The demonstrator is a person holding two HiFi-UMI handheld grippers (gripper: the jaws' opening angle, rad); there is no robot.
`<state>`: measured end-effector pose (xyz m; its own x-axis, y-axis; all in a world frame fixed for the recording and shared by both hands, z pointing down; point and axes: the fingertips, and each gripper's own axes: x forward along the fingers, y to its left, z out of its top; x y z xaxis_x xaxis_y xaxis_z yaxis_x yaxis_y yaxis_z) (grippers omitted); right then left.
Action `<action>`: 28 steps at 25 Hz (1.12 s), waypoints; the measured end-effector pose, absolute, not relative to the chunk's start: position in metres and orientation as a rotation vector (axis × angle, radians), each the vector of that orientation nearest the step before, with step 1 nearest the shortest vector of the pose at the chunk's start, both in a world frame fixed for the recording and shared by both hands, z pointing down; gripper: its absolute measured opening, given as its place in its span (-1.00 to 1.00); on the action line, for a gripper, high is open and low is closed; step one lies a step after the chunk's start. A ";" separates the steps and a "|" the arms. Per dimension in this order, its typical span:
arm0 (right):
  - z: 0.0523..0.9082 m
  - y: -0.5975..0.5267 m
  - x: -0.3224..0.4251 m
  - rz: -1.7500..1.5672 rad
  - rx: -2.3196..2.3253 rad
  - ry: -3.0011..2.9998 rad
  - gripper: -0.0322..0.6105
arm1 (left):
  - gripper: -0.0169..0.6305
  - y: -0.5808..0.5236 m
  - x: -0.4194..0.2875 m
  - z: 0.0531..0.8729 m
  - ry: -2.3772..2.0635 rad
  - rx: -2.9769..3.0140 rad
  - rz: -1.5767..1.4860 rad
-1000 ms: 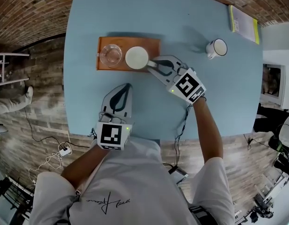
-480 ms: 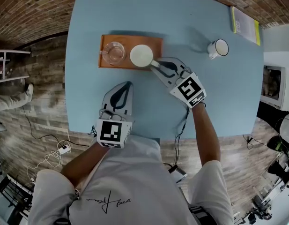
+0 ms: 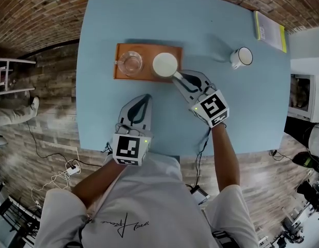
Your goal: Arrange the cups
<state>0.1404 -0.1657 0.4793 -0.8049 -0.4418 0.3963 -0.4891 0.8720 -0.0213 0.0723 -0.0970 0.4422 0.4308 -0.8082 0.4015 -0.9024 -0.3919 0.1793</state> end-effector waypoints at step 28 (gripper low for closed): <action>0.457 -0.119 0.141 0.316 1.169 -2.517 -0.70 | -0.93 -0.093 0.058 0.421 -1.414 2.359 0.197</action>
